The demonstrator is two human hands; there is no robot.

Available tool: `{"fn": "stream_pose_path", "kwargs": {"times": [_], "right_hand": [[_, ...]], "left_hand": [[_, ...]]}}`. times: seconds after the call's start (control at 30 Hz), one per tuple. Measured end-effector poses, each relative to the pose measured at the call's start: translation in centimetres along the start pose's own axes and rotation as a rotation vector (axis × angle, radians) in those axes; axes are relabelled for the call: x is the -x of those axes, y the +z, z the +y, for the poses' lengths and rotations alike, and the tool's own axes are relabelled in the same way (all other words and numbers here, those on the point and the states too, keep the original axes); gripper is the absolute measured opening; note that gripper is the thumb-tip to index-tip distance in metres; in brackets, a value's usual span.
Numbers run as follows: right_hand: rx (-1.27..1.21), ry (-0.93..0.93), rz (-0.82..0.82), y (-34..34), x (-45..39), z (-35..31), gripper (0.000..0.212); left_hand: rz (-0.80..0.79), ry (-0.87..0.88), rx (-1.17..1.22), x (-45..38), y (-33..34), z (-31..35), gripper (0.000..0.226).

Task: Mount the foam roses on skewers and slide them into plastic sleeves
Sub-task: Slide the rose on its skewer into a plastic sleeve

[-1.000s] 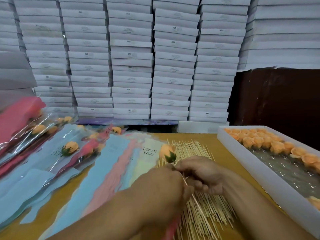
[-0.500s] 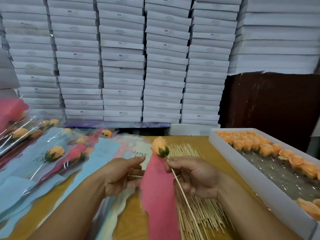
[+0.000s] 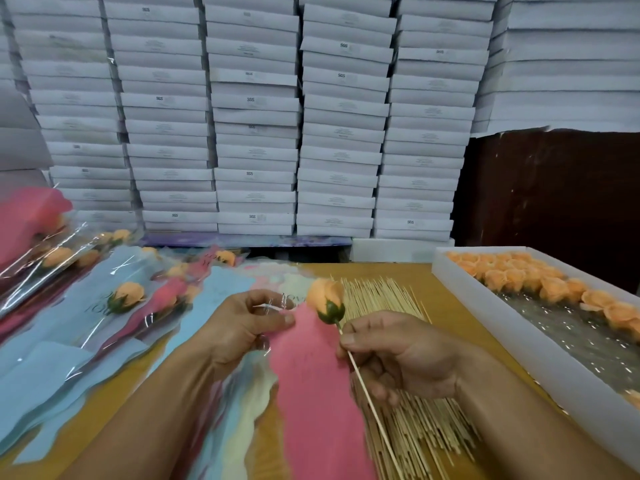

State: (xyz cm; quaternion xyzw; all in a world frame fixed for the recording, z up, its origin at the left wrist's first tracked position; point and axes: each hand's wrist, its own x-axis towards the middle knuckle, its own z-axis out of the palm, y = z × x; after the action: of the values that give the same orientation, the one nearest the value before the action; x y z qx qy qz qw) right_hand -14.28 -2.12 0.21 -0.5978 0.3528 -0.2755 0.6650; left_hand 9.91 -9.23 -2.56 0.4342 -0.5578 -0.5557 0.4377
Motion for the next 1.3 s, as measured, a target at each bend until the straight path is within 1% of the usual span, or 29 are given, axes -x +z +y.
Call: {"fn": "stream_pose_path", "kwargs": {"times": [0.07, 0.17, 0.27, 0.33, 0.43, 0.5, 0.63, 0.73, 0.8, 0.87, 0.97, 1.07, 1.13, 1.17, 1.3], "right_hand": [[-0.003, -0.002, 0.0, 0.0, -0.1, 0.0, 0.014], [0.008, 0.002, 0.0, -0.1, 0.0, 0.0, 0.013], [0.018, 0.006, -0.009, -0.2, 0.0, 0.1, 0.013], [0.015, 0.008, -0.013, -0.3, -0.1, 0.2, 0.014], [0.028, 0.011, 0.007, -0.5, -0.2, 0.3, 0.014], [0.034, 0.013, 0.016, -0.6, -0.3, 0.4, 0.013], [0.032, 0.019, 0.005, -0.7, -0.3, 0.4, 0.014], [0.031, 0.019, 0.004, -0.7, -0.3, 0.5, 0.014], [0.034, 0.027, 0.005, -0.8, -0.3, 0.5, 0.014], [0.031, 0.041, -0.006, -0.8, -0.2, 0.6, 0.014], [0.022, 0.058, -0.029, -0.8, -0.2, 0.6, 0.014], [0.02, 0.073, -0.026, -1.3, 0.0, 0.4, 0.014], [0.014, 0.079, 0.029, -2.2, 0.4, 0.2, 0.016], [0.008, 0.085, 0.089, -2.7, 0.5, 0.2, 0.017], [-0.053, 0.083, 0.439, -4.6, -0.3, -0.9, 0.016]], "left_hand": [[0.016, 0.083, -0.083, 0.0, -0.1, -0.1, 0.024], [-0.012, 0.177, -0.163, -0.1, -0.2, -0.2, 0.023], [-0.053, 0.235, -0.216, 0.0, 0.0, -0.3, 0.018], [-0.063, 0.278, -0.239, 0.1, 0.1, -0.3, 0.02], [-0.051, 0.312, -0.299, 0.3, 0.3, -0.4, 0.028], [-0.043, 0.319, -0.338, 0.3, 0.4, -0.4, 0.026], [-0.001, 0.307, -0.307, 0.2, 0.5, -0.4, 0.026], [0.093, 0.39, -0.422, -0.1, 0.5, -0.4, 0.021], [0.124, 0.415, -0.434, -0.2, 0.3, -0.3, 0.024], [0.097, 0.417, -0.411, -0.1, 0.1, -0.3, 0.025], [-0.011, 0.38, -0.387, 0.3, 0.2, -0.3, 0.021], [-0.102, 0.343, -0.419, 0.6, 0.3, -0.2, 0.017], [-0.149, 0.319, -0.418, 0.8, 0.3, 0.0, 0.016], [-0.166, 0.308, -0.4, 0.9, 0.3, 0.0, 0.015], [-0.25, 0.268, -0.344, 1.1, 0.4, 0.1, 0.014]]}}
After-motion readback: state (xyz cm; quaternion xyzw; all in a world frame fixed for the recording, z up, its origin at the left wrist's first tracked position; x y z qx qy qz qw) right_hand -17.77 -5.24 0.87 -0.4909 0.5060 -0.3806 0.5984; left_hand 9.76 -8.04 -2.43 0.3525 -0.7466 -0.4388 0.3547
